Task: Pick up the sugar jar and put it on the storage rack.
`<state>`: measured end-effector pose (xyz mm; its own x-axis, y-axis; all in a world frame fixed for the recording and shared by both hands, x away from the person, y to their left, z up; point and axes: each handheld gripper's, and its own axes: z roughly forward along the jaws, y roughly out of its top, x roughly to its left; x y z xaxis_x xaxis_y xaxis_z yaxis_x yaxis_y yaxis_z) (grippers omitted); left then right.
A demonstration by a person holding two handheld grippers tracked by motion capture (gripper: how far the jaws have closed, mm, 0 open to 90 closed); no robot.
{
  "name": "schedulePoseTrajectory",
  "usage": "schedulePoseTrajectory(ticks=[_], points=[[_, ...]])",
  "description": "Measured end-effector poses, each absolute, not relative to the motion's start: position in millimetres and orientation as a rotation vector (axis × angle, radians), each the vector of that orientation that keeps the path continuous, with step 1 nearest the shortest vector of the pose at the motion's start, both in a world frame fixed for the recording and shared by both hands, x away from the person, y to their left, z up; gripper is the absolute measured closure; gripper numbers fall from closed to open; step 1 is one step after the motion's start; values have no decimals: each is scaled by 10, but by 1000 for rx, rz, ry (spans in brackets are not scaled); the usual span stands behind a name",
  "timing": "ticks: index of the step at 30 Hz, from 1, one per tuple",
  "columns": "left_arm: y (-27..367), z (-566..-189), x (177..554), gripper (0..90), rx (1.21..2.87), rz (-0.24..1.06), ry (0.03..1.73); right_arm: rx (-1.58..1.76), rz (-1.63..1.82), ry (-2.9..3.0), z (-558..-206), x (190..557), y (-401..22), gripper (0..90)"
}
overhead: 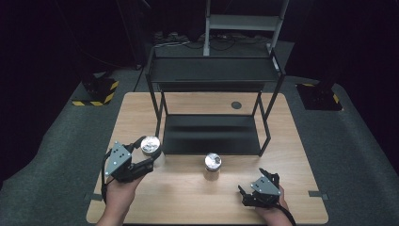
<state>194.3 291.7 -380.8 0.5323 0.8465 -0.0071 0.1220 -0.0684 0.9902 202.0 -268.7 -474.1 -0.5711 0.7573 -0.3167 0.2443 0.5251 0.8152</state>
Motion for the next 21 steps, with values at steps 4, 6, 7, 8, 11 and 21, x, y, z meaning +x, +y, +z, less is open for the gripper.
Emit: schedulePoseTrajectory(ticks=[4,6,7,8,11,21], points=[[2872,-3756,2020,346,1541,728,859,812,974,2088,-4740,2020,-2688,0],[2853,-3736,2053,347,1542,726,856,813,976,2087,-4741,2019,-2690,0],[2839,-3721,2074,346,1541,726,854,813,976,2086,-4742,2019,-2691,0],[2828,-3710,2091,347,1541,726,853,813,976,2087,-4742,2019,-2690,0],[2802,-3680,2136,346,1535,724,847,812,974,2087,-4741,2018,-2686,0],[2708,-3561,2292,346,1519,719,835,815,975,2088,-4739,2023,-2691,0]])
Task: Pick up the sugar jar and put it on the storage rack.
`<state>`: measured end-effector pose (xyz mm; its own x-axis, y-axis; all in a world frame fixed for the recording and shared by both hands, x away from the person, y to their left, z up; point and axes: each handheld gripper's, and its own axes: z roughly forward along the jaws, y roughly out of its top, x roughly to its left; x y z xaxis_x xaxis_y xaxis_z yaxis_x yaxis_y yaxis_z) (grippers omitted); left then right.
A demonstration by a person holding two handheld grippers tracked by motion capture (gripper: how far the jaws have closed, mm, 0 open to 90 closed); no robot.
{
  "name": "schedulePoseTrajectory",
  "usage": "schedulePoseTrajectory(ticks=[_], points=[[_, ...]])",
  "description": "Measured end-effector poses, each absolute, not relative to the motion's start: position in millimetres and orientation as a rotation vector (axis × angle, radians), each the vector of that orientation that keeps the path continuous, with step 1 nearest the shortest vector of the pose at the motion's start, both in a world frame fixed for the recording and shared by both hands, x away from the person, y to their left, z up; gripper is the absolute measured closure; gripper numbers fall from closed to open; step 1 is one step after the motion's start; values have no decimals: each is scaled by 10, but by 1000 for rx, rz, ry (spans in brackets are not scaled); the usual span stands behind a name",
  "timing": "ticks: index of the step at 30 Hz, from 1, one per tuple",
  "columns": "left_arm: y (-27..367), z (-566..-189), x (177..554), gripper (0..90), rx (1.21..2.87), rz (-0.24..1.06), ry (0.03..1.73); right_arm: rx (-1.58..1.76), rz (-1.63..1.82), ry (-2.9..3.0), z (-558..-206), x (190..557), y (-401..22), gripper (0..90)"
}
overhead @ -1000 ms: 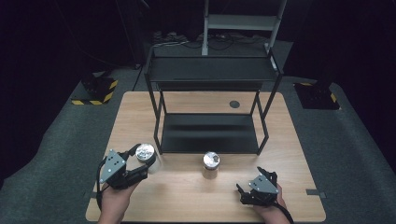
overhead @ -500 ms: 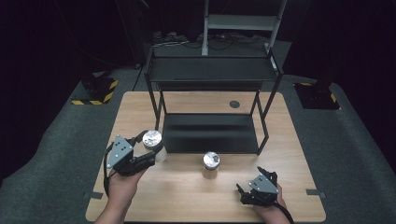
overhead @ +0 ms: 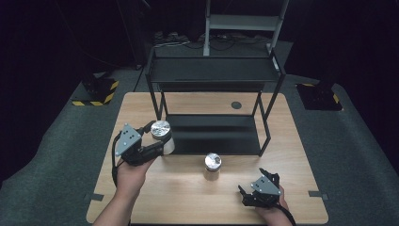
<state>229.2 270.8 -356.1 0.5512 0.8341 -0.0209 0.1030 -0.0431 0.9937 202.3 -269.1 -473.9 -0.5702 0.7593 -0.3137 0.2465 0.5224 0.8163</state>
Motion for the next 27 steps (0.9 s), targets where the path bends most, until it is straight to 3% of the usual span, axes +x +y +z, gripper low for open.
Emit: schedulePoseTrajectory(ticks=[27], points=[[2574,-3263,2528,346,1475,738,783,806,982,2087,-4746,2016,-2702,0]])
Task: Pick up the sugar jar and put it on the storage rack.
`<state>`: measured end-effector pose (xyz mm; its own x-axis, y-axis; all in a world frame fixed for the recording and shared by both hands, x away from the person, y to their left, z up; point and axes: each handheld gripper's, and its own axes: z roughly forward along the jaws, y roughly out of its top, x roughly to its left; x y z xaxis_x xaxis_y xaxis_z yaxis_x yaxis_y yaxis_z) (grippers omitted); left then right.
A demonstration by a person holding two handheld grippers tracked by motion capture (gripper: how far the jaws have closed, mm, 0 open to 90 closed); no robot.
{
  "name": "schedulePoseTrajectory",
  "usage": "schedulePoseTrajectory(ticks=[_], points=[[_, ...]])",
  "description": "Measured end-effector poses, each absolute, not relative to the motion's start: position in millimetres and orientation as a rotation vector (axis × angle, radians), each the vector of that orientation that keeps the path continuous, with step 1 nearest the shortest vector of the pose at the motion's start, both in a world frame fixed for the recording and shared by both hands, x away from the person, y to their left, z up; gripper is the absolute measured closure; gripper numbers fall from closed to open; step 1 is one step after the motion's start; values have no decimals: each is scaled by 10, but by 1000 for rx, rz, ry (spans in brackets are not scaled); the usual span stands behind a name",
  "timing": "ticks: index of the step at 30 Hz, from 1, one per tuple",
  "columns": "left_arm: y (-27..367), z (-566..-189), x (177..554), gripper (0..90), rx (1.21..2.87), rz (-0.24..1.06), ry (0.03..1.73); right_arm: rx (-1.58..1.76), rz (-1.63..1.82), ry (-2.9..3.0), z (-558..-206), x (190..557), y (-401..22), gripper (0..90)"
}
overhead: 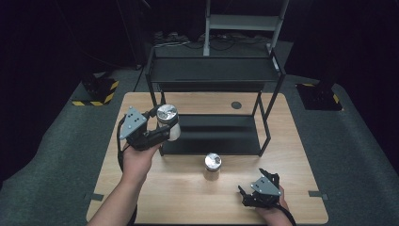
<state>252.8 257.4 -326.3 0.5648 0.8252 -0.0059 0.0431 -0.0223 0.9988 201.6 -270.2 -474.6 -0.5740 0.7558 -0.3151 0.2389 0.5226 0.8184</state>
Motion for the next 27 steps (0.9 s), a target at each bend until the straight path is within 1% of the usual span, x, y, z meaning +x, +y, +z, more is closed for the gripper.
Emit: schedulePoseTrajectory(ticks=[27], points=[[2393,-2715,2756,346,1404,798,723,811,1004,2090,-4744,2026,-2744,0]])
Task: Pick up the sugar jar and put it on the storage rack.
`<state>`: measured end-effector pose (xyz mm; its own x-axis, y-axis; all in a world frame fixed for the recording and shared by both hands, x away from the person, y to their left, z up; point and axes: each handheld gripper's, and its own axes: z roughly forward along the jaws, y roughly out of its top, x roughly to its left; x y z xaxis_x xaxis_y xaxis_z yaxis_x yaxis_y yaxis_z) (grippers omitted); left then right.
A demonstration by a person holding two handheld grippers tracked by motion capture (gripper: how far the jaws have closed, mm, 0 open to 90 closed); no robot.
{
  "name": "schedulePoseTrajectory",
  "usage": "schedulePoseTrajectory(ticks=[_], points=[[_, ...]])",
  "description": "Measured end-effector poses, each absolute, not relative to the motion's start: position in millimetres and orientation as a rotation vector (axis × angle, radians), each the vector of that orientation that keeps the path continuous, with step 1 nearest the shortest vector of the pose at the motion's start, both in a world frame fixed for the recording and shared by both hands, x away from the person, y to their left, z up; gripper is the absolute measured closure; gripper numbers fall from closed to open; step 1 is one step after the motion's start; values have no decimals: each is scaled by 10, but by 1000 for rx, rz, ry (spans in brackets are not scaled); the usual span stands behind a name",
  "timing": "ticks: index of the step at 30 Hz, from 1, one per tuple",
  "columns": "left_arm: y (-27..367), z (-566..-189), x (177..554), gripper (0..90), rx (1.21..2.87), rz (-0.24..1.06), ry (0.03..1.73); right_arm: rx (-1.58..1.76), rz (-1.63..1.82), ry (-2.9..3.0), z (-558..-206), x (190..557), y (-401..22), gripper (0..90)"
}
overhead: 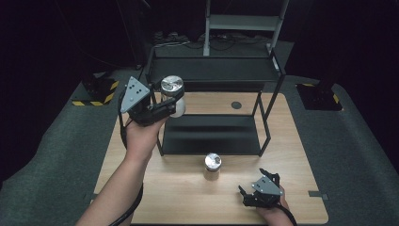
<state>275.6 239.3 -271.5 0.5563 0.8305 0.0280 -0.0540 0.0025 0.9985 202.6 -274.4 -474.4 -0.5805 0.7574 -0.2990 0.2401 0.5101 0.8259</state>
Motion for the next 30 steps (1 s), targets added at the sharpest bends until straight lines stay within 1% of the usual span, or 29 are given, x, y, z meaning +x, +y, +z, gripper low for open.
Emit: schedulePoseTrajectory(ticks=[14,30], points=[[2295,-2461,2926,347,1386,823,720,815,1007,2086,-4746,2019,-2749,0],[2150,-2347,3133,347,1374,836,746,816,1013,2084,-4750,2018,-2755,0]])
